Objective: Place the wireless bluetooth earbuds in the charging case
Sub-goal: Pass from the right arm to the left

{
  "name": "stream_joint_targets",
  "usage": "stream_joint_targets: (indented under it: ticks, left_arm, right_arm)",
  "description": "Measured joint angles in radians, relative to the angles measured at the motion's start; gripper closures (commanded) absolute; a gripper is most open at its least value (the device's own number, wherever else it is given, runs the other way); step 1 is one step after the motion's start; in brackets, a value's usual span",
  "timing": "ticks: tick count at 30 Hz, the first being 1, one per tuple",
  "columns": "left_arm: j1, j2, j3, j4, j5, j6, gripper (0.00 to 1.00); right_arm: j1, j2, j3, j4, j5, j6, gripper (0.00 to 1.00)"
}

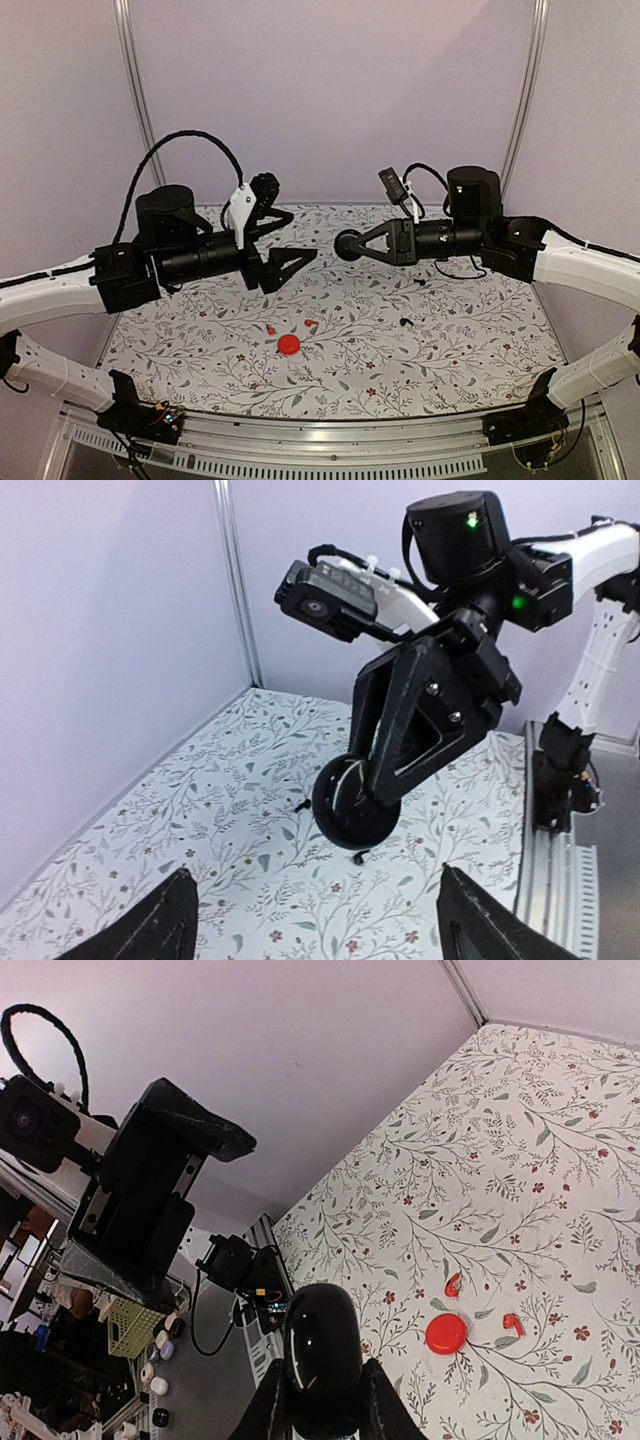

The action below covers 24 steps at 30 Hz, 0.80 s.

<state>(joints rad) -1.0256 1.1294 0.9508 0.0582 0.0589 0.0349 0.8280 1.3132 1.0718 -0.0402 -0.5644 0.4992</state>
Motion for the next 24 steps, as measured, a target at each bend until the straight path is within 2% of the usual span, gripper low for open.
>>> stream_joint_targets:
  ticks: [3, 10, 19, 24]
  left_arm:
    - [-0.018, 0.039, 0.027, -0.043, -0.085, 0.059, 0.13]
    - [-0.114, 0.164, 0.109, -0.109, -0.27, 0.161, 0.18]
    - [-0.129, 0.288, 0.248, -0.218, -0.301, 0.195, 0.17]
    - [-0.13, 0.358, 0.285, -0.268, -0.303, 0.2, 0.2]
  right_arm:
    - [-0.003, 0.004, 0.0, -0.005, 0.03, 0.016, 0.91]
    - [-0.003, 0.037, 0.0, -0.025, 0.079, 0.036, 0.91]
    - [-0.002, 0.057, 0.0, -0.075, 0.115, 0.035, 0.91]
    - [0.005, 0.063, 0.002, -0.089, 0.123, 0.031, 0.91]
